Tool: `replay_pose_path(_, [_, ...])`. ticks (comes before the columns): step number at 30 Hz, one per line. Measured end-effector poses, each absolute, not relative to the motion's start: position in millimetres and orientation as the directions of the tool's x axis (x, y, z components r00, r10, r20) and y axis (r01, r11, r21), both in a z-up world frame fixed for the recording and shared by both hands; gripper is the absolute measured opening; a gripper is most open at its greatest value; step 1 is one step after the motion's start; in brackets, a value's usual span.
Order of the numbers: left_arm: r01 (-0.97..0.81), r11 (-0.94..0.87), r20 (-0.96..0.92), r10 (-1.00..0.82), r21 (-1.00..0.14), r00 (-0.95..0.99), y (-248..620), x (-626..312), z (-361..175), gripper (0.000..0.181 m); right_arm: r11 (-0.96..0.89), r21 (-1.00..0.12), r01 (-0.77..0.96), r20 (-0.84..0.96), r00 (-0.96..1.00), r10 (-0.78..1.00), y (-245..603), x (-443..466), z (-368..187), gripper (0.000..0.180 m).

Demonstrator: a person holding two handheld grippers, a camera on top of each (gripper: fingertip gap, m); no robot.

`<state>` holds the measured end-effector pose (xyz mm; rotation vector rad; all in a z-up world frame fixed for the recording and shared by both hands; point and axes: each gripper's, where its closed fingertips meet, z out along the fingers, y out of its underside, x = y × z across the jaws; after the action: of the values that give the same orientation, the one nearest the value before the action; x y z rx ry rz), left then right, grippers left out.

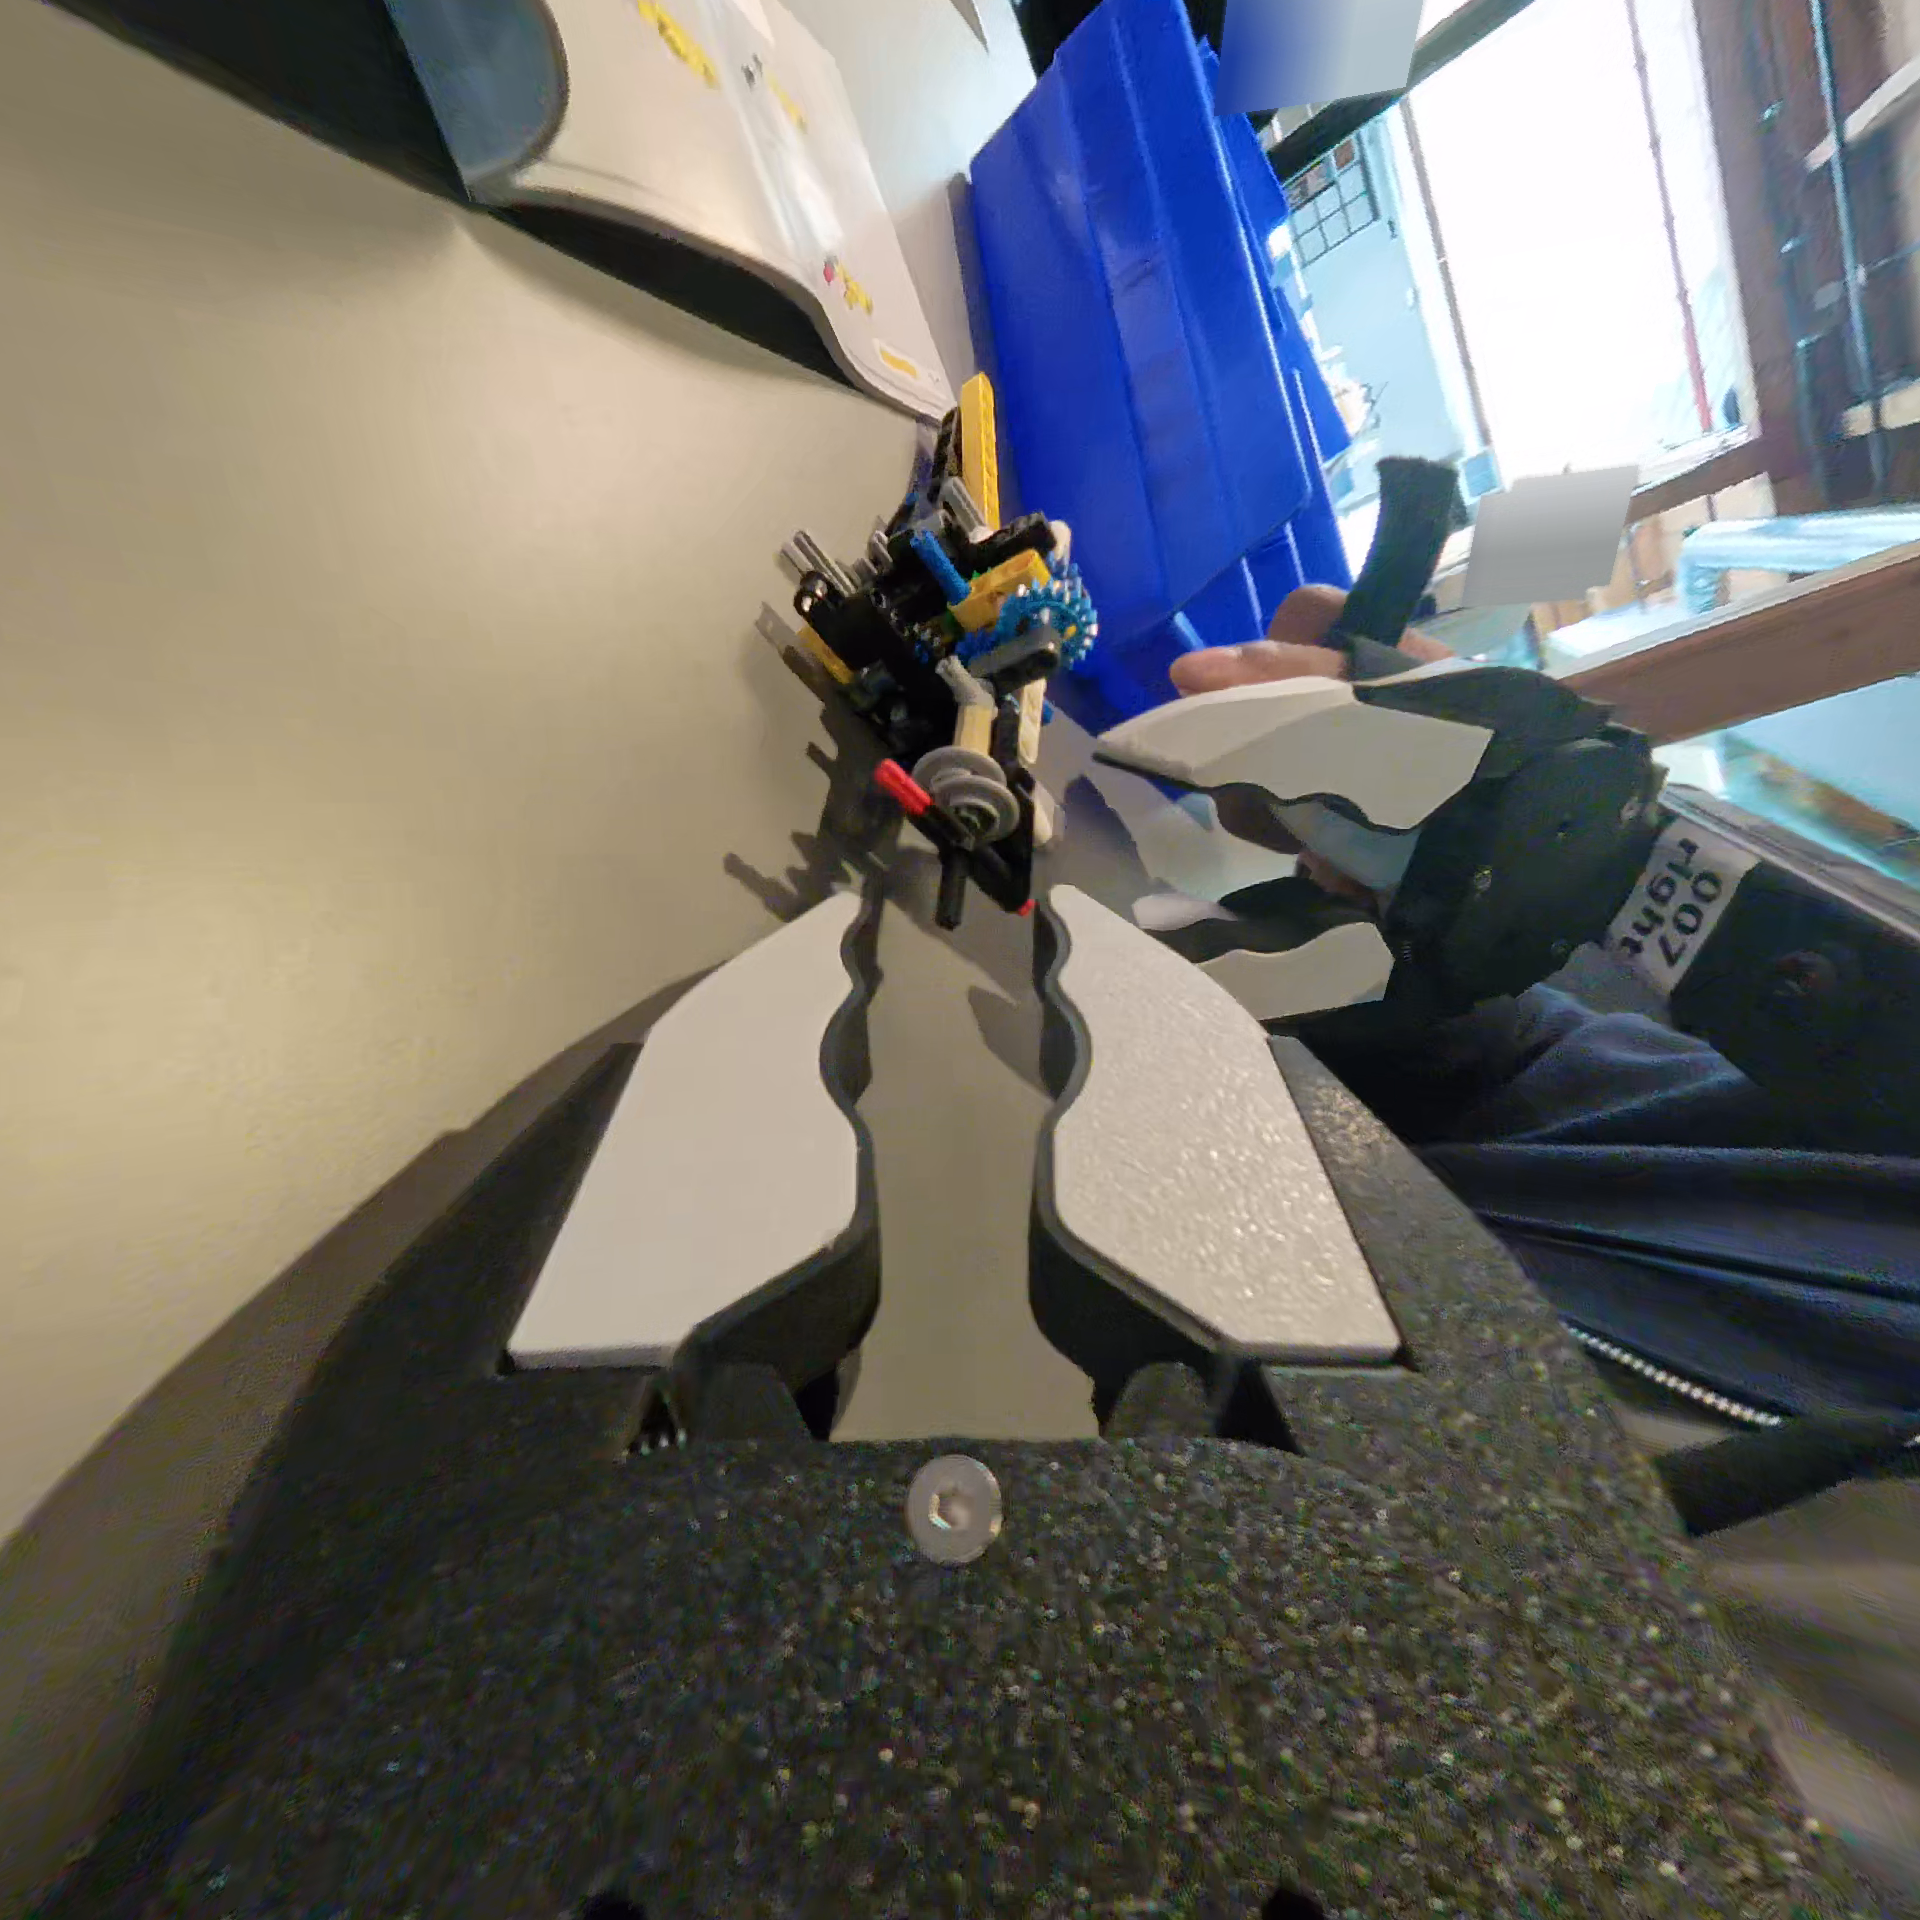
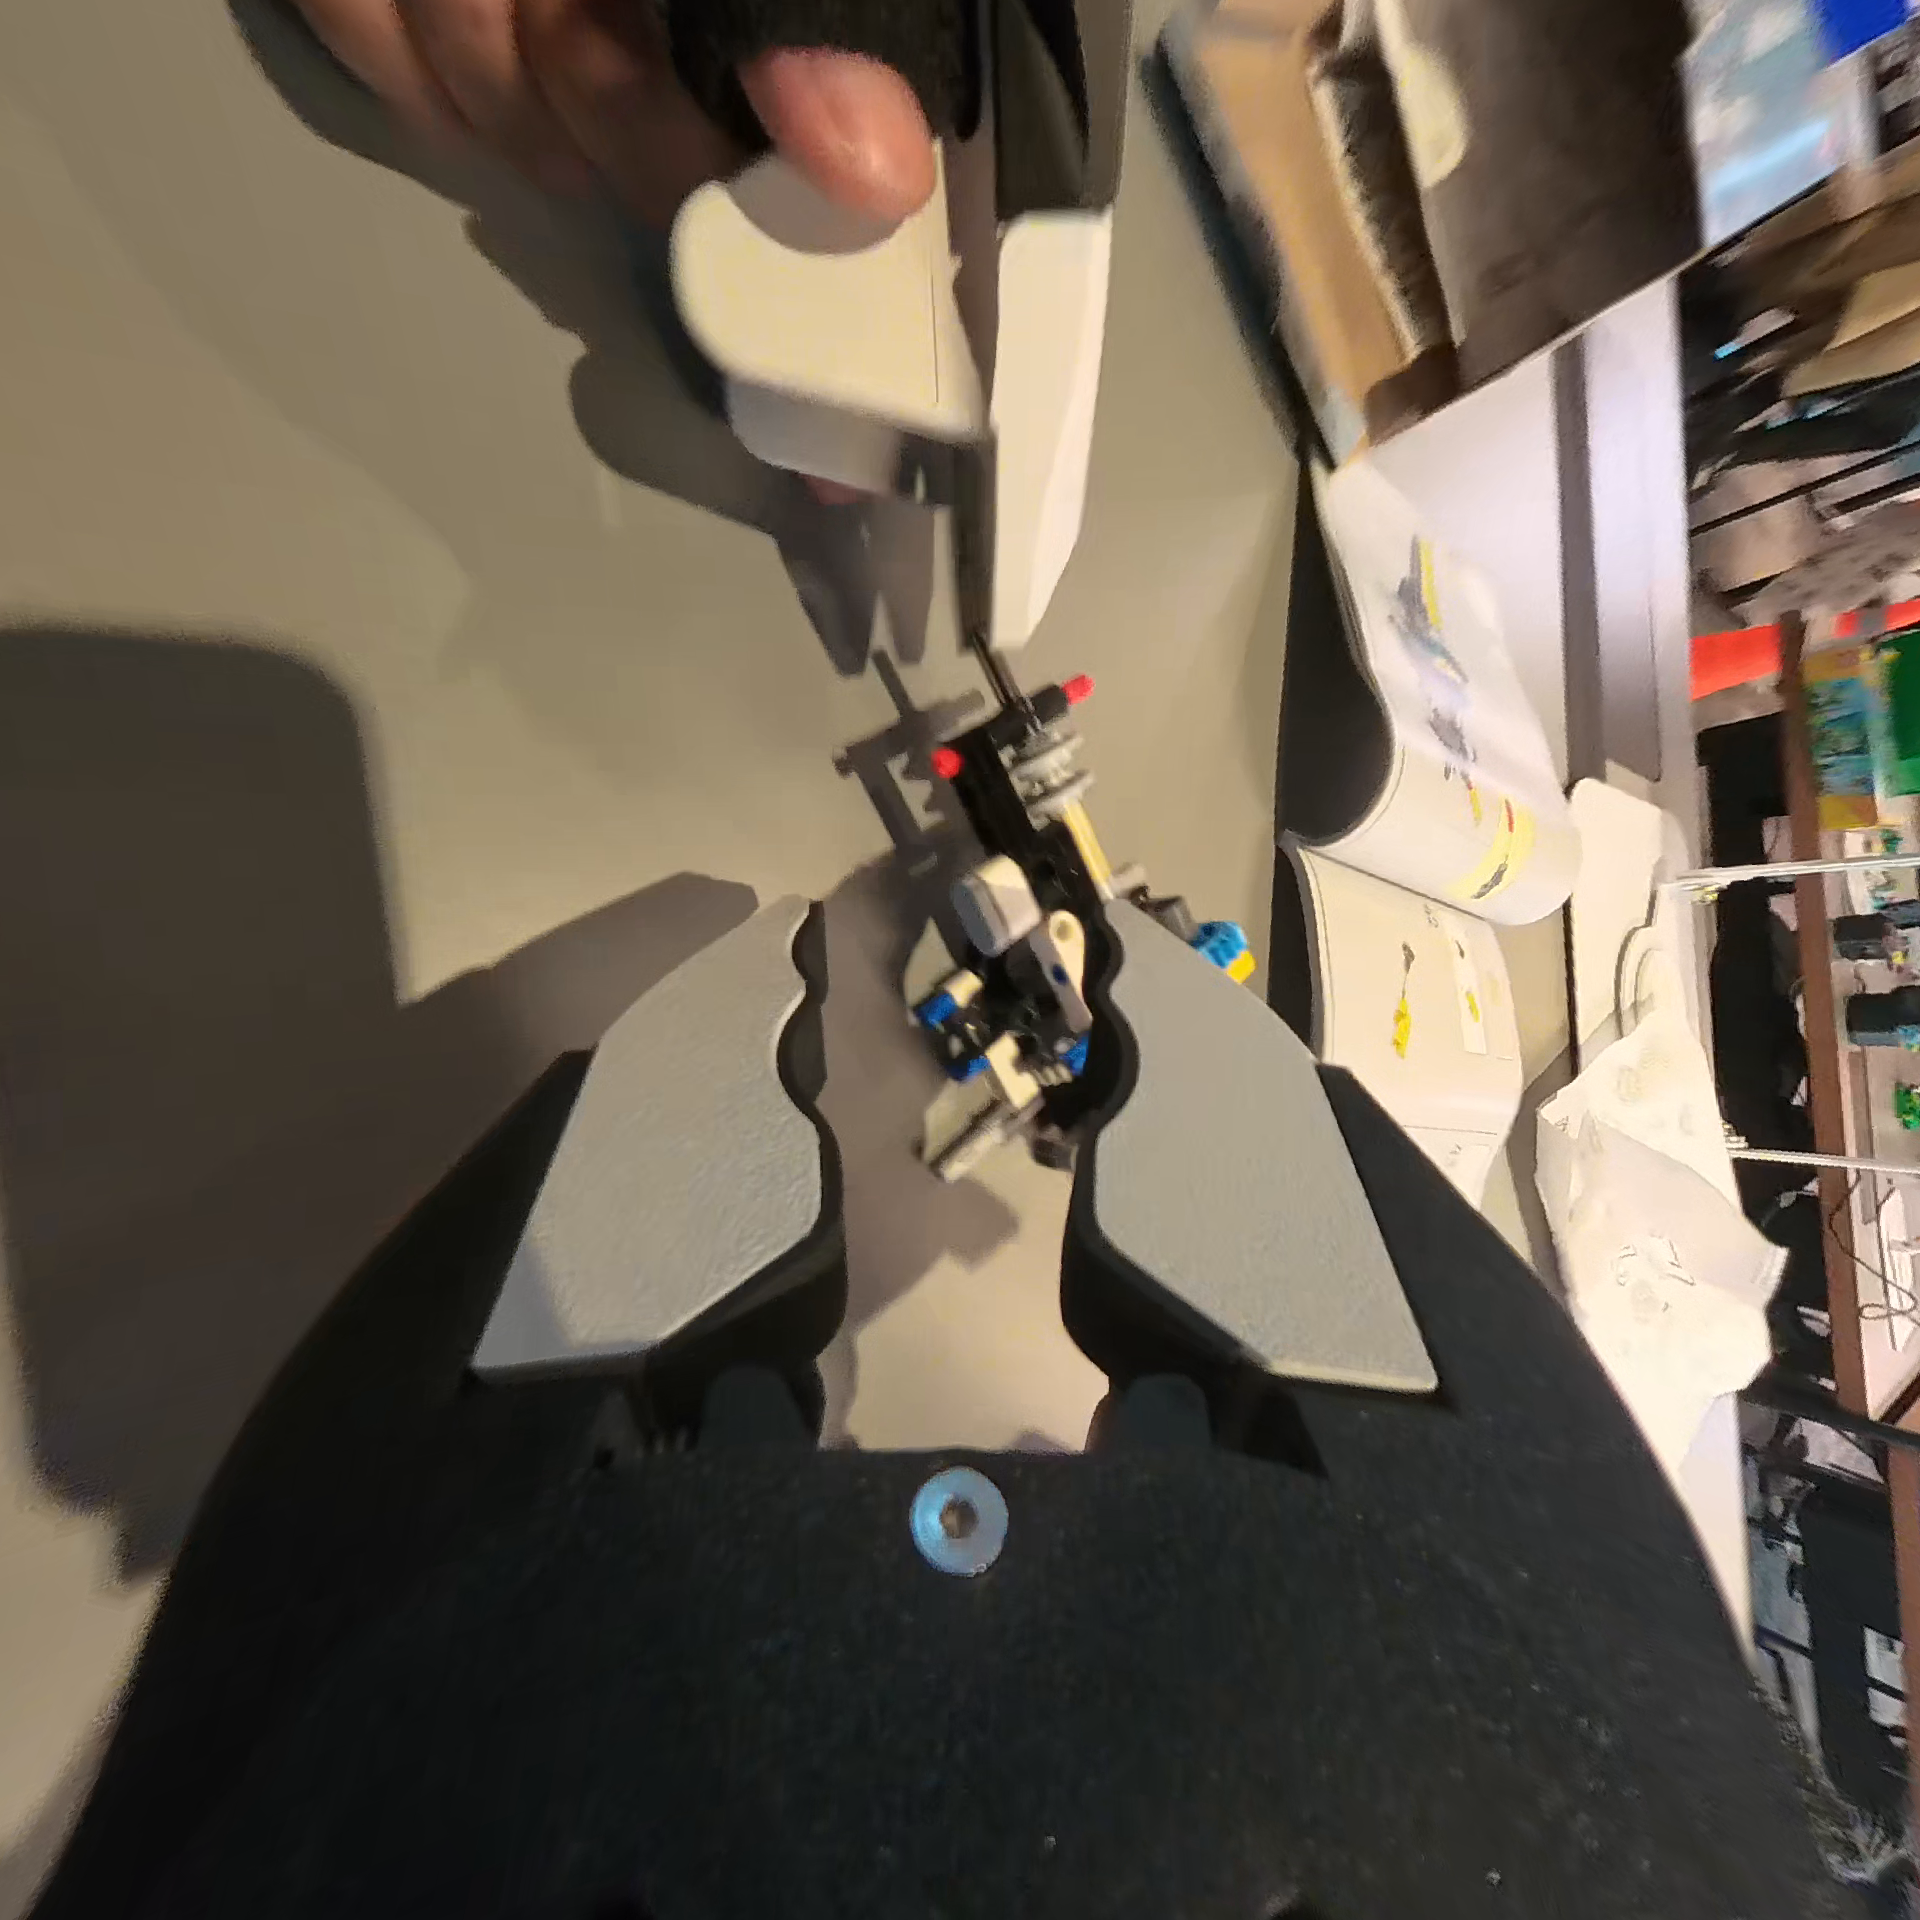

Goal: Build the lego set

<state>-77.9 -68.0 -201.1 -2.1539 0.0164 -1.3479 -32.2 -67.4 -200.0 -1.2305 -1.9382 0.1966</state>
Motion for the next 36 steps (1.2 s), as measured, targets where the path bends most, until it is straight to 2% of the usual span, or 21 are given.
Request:
replay_pose_path(5, [0.218, -0.731, 0.689, -0.437, -0.647, 0.578, -67.8, -102.1, -193.2, 0.031, 0.518, -0.564, 0.643, 0.562, -0.162, 0.811, -74.7, -28.7, -201.8, 0.044])
replay_pose_path(10, [0.048, -0.577, 0.463, -0.600, -0.815, 0.653, -60.7, -112.9, -186.8, 0.036, 0.512, -0.605, 0.610, 0.560, -0.132, 0.818, -73.1, -23.5, -207.7, 0.041])
replay_pose_path(14, [-0.064, -0.429, 0.282, -0.692, -0.901, 0.665, -50.1, -111.8, -180.4, 0.041, 0.494, -0.620, 0.610, 0.555, -0.104, 0.825, -66.2, -23.6, -213.1, 0.038])
replay_pose_path(20, [-0.129, -0.335, 0.198, -0.781, -0.933, 0.593, -48.1, -96.6, -176.1, 0.043, 0.471, -0.641, 0.607, 0.553, -0.061, 0.831, -52.7, -24.8, -217.2, 0.034])
replay_pose_path(25, [-0.129, -0.348, 0.224, -0.802, -0.928, 0.554, -47.0, -91.8, -176.1, 0.050, 0.442, -0.675, 0.591, 0.528, -0.031, 0.848, -46.7, -27.0, -215.8, 0.032])
replay_pose_path(36, [-0.091, -0.390, 0.278, -0.784, -0.916, 0.554, -39.6, -94.4, -175.9, 0.050, 0.427, -0.676, 0.601, 0.546, 0.019, 0.838, -40.7, -26.3, -214.8, 0.029])
